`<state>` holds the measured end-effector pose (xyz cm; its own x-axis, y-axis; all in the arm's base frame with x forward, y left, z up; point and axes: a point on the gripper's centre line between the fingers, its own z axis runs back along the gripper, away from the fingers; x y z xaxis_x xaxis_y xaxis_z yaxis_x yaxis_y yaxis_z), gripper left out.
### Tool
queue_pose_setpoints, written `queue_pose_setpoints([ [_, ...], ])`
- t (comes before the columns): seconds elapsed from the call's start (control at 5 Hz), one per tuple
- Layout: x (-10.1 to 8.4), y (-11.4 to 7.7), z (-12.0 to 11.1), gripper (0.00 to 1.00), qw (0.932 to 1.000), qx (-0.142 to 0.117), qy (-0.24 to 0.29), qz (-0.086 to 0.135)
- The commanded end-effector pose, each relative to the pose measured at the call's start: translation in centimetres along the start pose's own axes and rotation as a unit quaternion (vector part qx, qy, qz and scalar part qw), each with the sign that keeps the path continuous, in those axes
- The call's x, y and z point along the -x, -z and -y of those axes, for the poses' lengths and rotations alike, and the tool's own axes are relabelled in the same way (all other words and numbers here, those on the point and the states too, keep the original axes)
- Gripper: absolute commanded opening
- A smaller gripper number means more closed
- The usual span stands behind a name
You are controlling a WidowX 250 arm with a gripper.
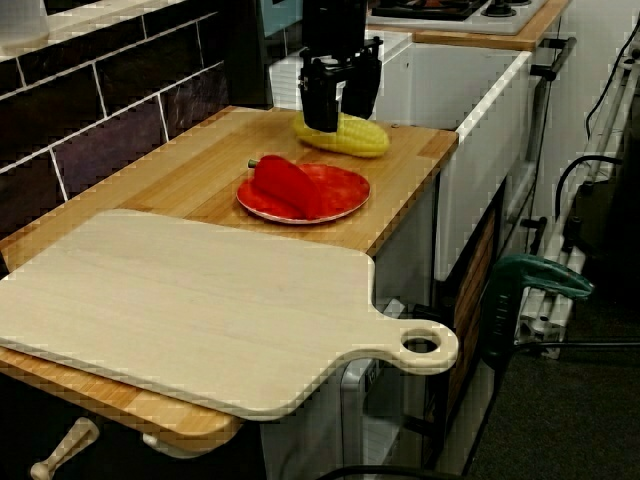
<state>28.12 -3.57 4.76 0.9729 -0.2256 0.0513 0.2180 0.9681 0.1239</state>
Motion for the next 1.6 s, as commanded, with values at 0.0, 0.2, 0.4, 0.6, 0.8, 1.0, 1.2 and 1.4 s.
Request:
queue_pose_setpoints([
  [0.0,0.7,-3.8,-2.0,1.0,0.9978,0.031,-0.035,0.047],
  [0.2,1.9,-5.9,-3.2,1.0,0.9947,0.075,-0.04,0.058],
  [0.4,3.1,-7.5,-4.9,1.0,0.9934,0.08,-0.027,0.077],
  [0.6,3.6,-6.2,-5.5,1.0,0.9964,0.048,-0.017,0.068],
  [0.8,2.4,-5.6,-7.1,1.0,0.9983,0.02,-0.007,0.054],
  [1.0,1.9,-3.1,-8.0,1.0,0.9983,0.008,-0.002,0.057],
  [1.2,2.0,-1.9,-8.9,1.0,0.9989,0.005,0.006,0.046],
  [1.4,3.5,-0.1,-8.6,1.0,0.9983,0.002,0.019,0.056],
])
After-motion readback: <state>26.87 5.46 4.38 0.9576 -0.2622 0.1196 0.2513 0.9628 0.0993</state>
